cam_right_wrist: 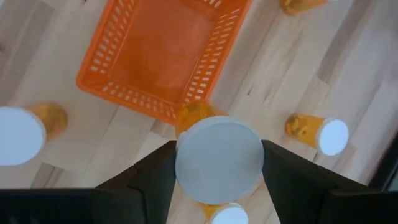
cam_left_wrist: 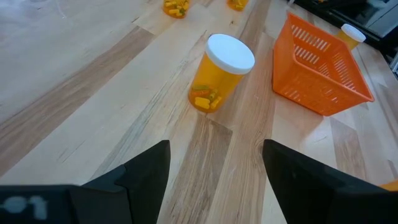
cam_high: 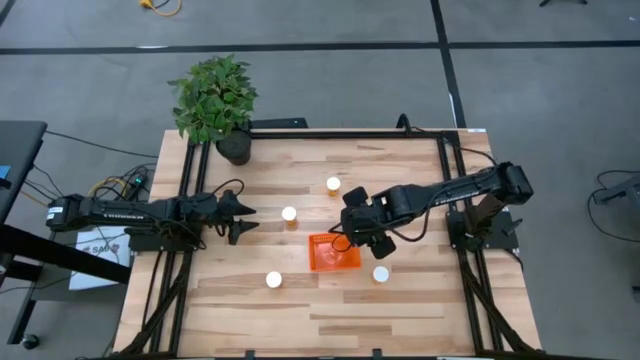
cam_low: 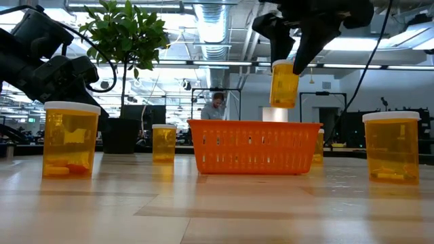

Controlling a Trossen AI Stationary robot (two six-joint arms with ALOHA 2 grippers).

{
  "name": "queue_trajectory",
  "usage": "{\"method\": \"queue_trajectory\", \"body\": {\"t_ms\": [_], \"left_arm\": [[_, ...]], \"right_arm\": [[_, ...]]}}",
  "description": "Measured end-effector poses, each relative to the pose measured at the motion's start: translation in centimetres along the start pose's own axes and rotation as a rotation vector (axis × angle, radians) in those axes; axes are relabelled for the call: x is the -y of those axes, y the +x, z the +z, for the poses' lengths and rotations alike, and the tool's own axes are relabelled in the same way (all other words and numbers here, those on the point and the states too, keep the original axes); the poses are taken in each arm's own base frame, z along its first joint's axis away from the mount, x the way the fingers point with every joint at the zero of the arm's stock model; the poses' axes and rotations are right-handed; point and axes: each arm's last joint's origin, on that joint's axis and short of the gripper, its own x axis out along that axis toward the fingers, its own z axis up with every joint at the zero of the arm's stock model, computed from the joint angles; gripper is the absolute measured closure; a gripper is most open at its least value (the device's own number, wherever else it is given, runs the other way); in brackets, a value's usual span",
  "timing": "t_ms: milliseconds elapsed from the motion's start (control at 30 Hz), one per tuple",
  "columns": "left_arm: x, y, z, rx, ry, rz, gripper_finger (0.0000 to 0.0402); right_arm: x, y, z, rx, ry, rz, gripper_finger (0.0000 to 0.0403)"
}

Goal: Pick and place pill bottles into a basket
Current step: Put the orange pill bottle into the orange bin

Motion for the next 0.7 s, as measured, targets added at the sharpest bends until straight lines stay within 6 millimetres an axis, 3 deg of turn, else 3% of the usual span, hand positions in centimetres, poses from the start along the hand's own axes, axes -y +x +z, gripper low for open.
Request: {"method": "queue_trajectory", "body": {"t_ms": [133,567,700], "left_arm": [[0.0,0.0,0.0,-0.001,0.000,0.000,0.0156],[0.0,0.0,0.0,0.000,0.000,0.000,0.0156],[0.0,0.0,0.0,0.000,0.000,0.000,0.0156]], "right_arm": [[-0.1,1.0,0.8,-0.021,-0.013,0.012,0.0192],[-1.2,0.7,2.0,0.009,-0.044,0.026,0.0192],[-1.5,2.0,2.3,-0.018,-0.053,0.052,0.0191]]}}
